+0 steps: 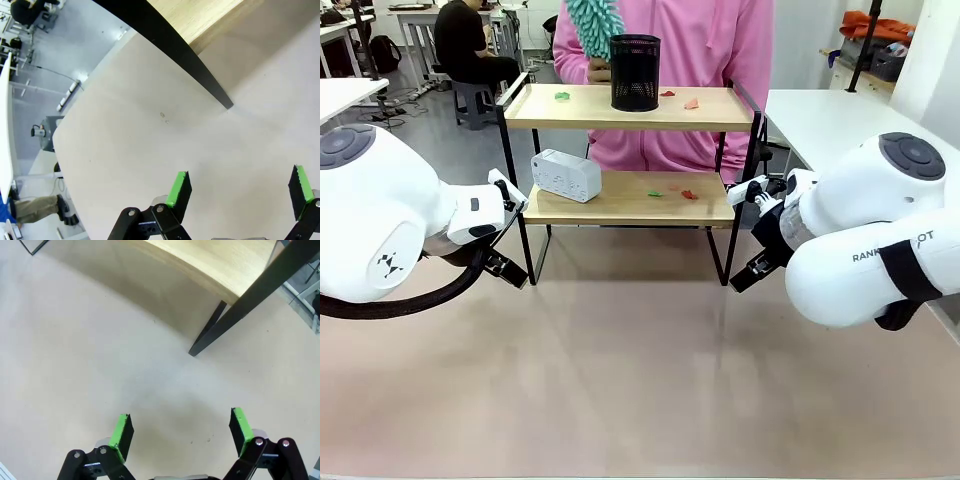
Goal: Clean the shelf.
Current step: Pick up the Duster from the human.
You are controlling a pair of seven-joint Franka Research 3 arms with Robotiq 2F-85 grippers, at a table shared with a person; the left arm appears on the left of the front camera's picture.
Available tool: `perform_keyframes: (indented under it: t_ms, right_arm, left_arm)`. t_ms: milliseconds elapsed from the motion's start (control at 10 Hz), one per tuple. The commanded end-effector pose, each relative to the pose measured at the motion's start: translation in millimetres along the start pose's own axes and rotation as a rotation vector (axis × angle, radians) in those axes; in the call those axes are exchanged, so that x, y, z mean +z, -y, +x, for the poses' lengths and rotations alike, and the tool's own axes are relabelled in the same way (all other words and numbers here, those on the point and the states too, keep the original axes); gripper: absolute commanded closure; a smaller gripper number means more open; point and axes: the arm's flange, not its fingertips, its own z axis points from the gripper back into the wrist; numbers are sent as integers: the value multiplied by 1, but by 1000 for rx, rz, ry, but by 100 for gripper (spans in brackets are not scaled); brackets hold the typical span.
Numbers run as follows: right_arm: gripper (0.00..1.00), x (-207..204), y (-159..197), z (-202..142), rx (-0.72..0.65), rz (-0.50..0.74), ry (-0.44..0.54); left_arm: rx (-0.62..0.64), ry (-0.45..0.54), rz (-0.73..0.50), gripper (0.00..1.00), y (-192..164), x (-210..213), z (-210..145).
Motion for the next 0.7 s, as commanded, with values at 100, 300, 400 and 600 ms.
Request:
perform_keyframes:
  t_ms: [100,300,400,600]
  right_arm:
    - [0,0,0,0,-1,0,0]
    - [0,0,0,0,-1,0,0]
    - [0,0,0,0,-1,0,0]
    - [0,0,0,0,0,0,0]
  left_arm:
    - [0,0,0,0,0,0,0]
    - [0,0,0,0,0,0,0]
    - [0,0,0,0,0,0,0]
    - [0,0,0,0,0,0,0]
